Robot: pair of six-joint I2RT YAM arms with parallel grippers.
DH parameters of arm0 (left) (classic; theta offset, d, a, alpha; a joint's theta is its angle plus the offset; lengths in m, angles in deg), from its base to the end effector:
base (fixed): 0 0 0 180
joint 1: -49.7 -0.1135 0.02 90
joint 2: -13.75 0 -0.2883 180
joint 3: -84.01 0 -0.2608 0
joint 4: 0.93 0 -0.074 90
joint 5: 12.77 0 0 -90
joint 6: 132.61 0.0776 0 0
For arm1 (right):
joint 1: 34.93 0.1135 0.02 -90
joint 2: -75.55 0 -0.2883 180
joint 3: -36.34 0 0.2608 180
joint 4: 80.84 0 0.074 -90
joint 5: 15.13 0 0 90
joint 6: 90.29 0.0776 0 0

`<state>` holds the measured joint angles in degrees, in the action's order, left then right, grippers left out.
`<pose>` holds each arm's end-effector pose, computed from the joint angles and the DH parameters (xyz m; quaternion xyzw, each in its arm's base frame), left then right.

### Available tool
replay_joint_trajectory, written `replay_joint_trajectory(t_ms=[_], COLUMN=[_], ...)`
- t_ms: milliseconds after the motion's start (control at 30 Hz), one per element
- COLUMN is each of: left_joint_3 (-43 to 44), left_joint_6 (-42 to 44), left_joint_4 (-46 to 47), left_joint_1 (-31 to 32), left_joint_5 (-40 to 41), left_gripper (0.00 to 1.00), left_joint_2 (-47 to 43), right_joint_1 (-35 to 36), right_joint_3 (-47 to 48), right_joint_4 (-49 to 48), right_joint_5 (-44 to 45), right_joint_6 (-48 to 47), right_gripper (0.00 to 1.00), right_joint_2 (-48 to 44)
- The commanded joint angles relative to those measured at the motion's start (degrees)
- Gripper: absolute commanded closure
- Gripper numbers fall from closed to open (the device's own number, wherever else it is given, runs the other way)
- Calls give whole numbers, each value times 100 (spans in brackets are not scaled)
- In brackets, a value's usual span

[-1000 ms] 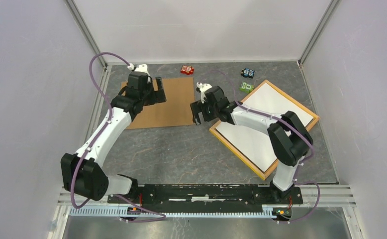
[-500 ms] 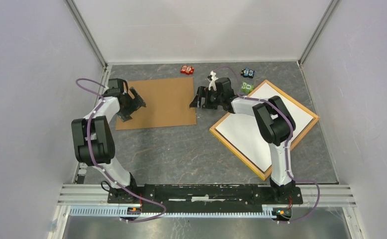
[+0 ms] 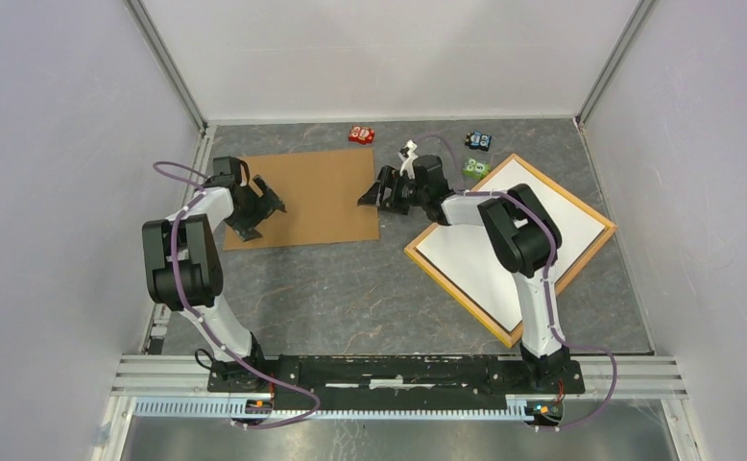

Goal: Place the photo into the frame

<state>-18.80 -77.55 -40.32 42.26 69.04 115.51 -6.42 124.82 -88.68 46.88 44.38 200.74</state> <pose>0.3804 0.0385 0.1518 -0.3363 0.9119 -0.1210 0.2017 0.4396 0.2802 0.1244 -0.0043 0.8445 0.4613 0.2721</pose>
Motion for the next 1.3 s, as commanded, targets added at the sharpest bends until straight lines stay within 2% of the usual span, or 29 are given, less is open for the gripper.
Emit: replay_joint_trajectory(t_ms=[0, 167, 333, 467, 733, 800, 867, 933, 1000, 1100, 1200, 1267], left_joint_3=[-254, -552, -751, -1218, -1547, -1568, -1518, -1254, -914, -575, -10, 468], left_joint_6=[-346, -315, -415, -672, -1047, -1100, -978, -625, -306, -63, 6, 146], left_joint_4=[48, 69, 126, 391, 633, 632, 560, 208, -177, -263, -299, -319], left_joint_1=[48, 166, 491, 667, 1734, 1845, 1841, 1783, 1591, 1160, 575, 242], left_joint_5=[-461, -550, -662, -857, -831, -795, -646, -266, 157, 776, 800, 977], left_gripper=[0, 0, 0, 0, 0, 0, 0, 0, 0, 0, 0, 0], left_joint_2=[363, 181, -32, -312, -714, -827, -1019, -1198, -1355, -1512, -1283, -960], right_joint_1=[245, 372, 383, 363, 26, -78, -92, -91, -62, 62, 142, 187], right_joint_3=[-181, -726, -1351, -2123, -3780, -3830, -3453, -3225, -3145, -2734, -2392, -2182], right_joint_4=[-1017, -2049, -2321, -2265, -1984, -1375, -370, 49, 0, 281, 282, 209], right_joint_5=[-464, -726, -738, -562, -302, -107, -17, -43, -80, 30, 73, 149], right_joint_6=[753, 1494, 1695, 1625, 1157, 597, -260, -625, -680, -870, -713, -530], right_gripper=[14, 16, 16, 16, 15, 15, 13, 12, 12, 10, 2, 2], right_joint_2=[84, -509, -1377, -2079, -3376, -3540, -3455, -3359, -3315, -3062, -2719, -2486])
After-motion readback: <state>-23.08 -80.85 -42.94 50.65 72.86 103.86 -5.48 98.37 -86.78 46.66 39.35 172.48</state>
